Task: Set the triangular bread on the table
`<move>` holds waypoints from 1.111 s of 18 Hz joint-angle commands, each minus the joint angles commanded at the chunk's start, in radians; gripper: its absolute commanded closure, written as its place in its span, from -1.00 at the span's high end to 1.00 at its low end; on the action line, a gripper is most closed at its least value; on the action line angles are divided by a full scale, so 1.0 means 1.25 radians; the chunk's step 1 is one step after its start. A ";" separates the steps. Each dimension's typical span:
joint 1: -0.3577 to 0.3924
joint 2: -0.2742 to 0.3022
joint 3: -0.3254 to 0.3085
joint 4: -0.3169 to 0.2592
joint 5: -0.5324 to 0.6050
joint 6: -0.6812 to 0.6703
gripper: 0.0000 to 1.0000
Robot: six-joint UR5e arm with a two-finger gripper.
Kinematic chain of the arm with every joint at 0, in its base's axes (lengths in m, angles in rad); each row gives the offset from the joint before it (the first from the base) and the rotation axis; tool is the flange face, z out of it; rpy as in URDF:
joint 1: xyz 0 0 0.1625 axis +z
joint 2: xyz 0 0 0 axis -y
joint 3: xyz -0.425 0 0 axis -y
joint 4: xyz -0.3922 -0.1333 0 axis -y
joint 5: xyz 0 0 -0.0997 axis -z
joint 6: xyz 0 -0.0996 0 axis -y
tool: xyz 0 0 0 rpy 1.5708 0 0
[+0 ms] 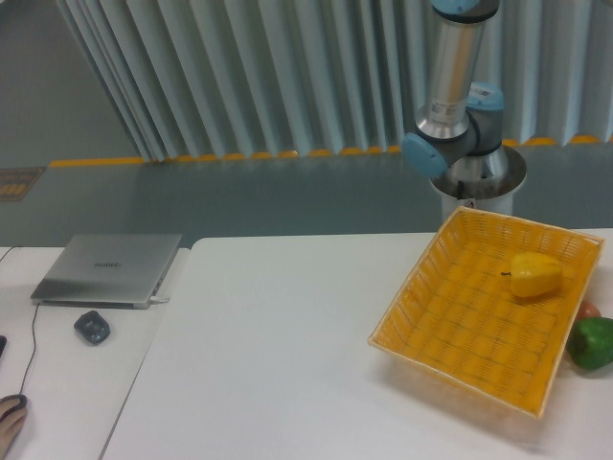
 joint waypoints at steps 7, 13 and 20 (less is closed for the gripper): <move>-0.072 0.007 0.017 -0.007 -0.006 -0.012 1.00; -0.177 0.034 0.017 -0.034 0.006 -0.046 1.00; -0.248 0.028 0.012 -0.063 0.053 -0.051 1.00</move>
